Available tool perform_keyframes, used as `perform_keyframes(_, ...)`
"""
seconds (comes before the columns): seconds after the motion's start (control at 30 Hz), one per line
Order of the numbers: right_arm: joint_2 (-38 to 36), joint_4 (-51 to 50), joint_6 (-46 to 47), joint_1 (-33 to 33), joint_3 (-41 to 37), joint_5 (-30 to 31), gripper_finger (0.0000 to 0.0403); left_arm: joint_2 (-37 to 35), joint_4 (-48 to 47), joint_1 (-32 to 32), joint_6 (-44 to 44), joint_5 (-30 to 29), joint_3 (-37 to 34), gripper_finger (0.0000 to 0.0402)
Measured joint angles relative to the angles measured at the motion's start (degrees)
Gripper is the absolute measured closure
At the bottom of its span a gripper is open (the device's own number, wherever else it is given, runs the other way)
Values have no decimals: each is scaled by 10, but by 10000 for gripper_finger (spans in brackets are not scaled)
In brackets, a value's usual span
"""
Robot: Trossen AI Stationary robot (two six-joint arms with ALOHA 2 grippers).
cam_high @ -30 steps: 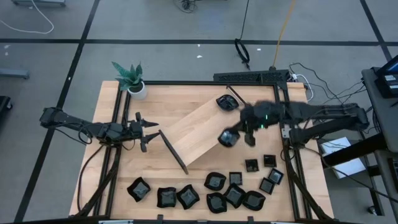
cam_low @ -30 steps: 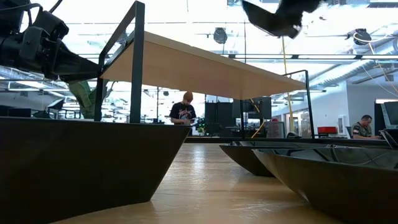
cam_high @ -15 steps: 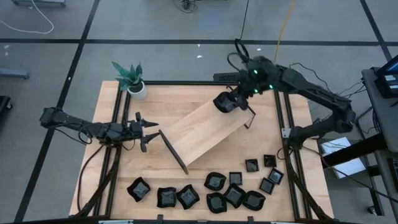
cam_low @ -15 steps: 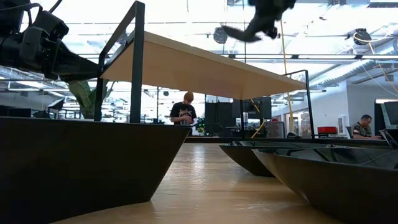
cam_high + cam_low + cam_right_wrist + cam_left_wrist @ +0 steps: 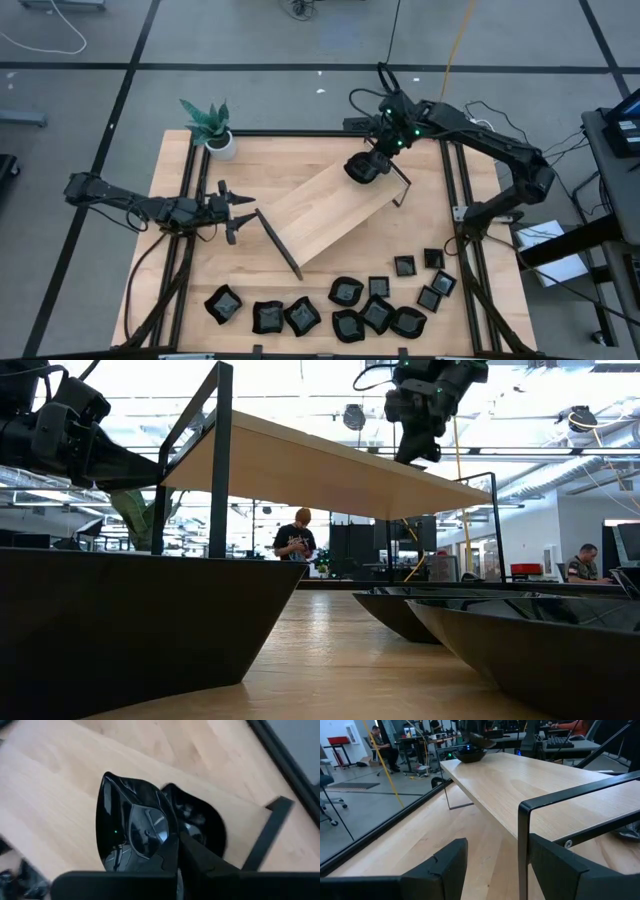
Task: Pick & Place Mini shaped plates
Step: Stack the leaf shaped plate on top of the other leaf shaped plate on the shelf
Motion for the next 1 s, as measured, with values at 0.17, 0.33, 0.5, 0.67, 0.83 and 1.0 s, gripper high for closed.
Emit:
perform_keyframes(0.17,-1,-1,2,-1,0,18,403,0,0,0,0,0,0,192)
perform_keyframes(0.33,-1,-1,16,0,0,53,403,0,0,0,0,0,0,192)
perform_keyframes(0.5,-1,-3,43,-1,-5,64,403,0,0,0,0,0,0,192)
perform_keyframes(0.67,-1,-16,47,0,-5,66,403,0,0,0,0,0,0,192)
perform_keyframes(0.83,-1,-13,47,-1,-5,65,403,0,0,0,0,0,0,192)
perform_keyframes(1.0,-1,-13,46,0,-5,65,403,0,-2,0,0,0,0,192)
